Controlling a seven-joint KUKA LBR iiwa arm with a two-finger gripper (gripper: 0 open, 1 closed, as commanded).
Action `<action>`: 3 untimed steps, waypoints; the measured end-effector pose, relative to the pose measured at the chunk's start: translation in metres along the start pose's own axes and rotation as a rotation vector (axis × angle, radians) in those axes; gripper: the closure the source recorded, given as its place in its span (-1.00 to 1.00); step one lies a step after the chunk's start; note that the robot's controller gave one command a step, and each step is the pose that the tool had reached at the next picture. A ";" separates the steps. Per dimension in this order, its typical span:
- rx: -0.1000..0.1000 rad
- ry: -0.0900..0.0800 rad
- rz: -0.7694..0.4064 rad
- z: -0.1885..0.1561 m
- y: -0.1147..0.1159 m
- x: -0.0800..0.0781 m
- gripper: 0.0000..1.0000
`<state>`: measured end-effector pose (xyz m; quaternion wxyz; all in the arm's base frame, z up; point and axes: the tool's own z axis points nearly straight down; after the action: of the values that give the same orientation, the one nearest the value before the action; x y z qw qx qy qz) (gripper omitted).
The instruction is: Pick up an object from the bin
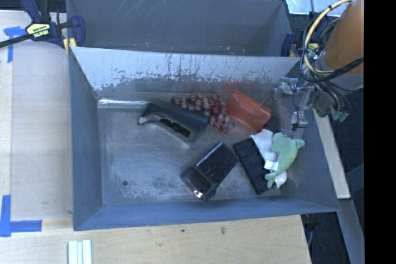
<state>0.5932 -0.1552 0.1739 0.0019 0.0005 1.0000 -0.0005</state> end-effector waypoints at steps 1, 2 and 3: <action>0.000 -0.004 0.117 0.055 0.014 0.009 -1.00; 0.001 -0.007 0.186 0.060 0.018 0.018 -1.00; 0.000 -0.007 0.219 0.060 0.033 -0.025 -1.00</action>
Offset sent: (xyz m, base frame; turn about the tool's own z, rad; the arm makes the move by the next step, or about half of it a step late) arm -0.0308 0.0228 -0.0296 0.2570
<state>0.6184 -0.1221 0.1143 0.0055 0.1099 0.9939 -0.0005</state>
